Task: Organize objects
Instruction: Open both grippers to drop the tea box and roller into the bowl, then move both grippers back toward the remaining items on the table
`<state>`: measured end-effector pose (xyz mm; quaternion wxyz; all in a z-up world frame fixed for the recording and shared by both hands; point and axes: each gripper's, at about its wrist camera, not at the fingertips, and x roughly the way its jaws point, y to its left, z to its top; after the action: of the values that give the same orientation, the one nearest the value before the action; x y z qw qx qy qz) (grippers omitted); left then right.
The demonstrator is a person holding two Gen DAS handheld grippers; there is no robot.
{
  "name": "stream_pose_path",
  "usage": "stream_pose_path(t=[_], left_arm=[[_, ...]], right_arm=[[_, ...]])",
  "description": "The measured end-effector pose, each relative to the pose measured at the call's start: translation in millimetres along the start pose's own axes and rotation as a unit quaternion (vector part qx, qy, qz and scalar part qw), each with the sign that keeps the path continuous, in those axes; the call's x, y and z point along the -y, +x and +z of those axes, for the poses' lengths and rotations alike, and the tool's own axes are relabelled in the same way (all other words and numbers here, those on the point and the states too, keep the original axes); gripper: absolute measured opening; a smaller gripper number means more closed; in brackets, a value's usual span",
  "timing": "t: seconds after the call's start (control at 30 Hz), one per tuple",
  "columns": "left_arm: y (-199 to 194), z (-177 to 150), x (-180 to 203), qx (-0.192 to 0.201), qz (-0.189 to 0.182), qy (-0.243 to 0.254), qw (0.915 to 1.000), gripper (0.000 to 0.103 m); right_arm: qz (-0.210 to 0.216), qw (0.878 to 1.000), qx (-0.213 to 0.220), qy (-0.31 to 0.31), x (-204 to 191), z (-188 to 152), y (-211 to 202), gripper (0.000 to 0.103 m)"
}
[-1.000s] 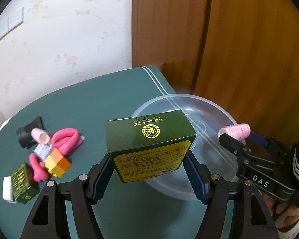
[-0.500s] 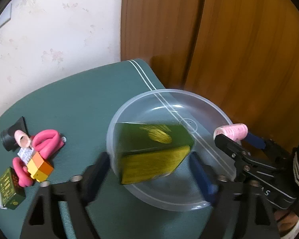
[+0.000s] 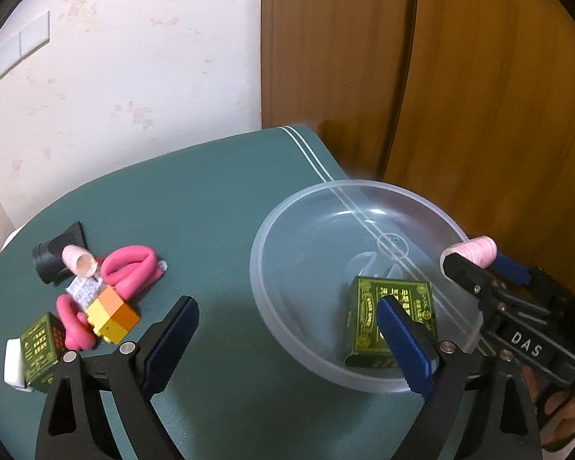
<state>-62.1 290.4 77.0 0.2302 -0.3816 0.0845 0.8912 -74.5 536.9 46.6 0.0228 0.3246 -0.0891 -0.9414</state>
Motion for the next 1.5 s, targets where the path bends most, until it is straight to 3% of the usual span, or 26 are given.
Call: stream_pose_path(t=[0.2, 0.93, 1.5], left_arm=[[-7, -7, -1, 0.01, 0.015, 0.003, 0.9998, 0.102], [-22, -30, -27, -0.001, 0.044, -0.035, 0.9984, 0.102], [-43, -50, -87, 0.002, 0.076, -0.092, 0.9929, 0.102]], right_arm=[[0.003, 1.0, 0.004, -0.002, -3, 2, 1, 0.081], [0.008, 1.0, 0.013, 0.004, 0, -1, 0, 0.081], [-0.023, 0.999, 0.032, 0.007, -1, -4, -2, 0.081]])
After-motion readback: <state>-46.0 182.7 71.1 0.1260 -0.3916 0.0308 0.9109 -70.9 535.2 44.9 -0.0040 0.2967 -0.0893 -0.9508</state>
